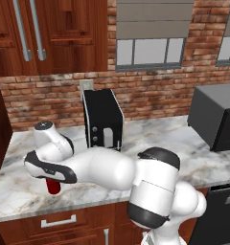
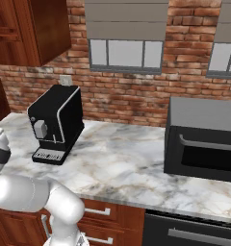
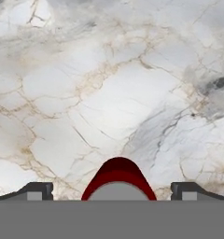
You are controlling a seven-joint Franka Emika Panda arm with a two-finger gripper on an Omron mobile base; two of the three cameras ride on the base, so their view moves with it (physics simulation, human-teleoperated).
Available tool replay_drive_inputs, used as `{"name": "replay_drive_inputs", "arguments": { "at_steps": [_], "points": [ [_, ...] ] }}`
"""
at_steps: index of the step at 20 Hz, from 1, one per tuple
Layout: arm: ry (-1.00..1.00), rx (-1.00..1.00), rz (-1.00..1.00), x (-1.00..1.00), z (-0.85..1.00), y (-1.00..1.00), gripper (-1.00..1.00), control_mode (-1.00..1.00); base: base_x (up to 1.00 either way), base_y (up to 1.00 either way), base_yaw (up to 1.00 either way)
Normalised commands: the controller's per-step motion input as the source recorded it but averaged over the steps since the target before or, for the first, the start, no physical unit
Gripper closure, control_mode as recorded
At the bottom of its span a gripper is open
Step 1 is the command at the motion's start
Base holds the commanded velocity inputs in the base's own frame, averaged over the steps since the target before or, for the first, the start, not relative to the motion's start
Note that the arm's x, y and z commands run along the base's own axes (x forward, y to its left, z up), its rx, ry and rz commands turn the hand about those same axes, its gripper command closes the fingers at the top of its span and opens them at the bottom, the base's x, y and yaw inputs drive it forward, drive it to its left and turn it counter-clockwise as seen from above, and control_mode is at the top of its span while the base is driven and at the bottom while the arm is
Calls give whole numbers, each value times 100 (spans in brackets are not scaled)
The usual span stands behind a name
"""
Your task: Four empty soda cans are scattered around the kitchen. Gather all the cans and cluster them next to the stove for recycling.
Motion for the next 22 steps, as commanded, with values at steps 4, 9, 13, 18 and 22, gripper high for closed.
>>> {"name": "replay_drive_inputs", "arguments": {
  "at_steps": [4,9,13,18,22],
  "points": [
    [6,0,0,-3,-14,0,-100,-100,0,0,0],
    [6,0,0,0,-23,2,-100,-100,0,0,0],
    [2,0,0,0,-20,0,-100,-100,0,0,0],
    [5,0,0,0,-24,2,-100,-100,0,0,0],
    [7,0,0,0,-30,1,-100,-100,0,0,0]
  ]
}}
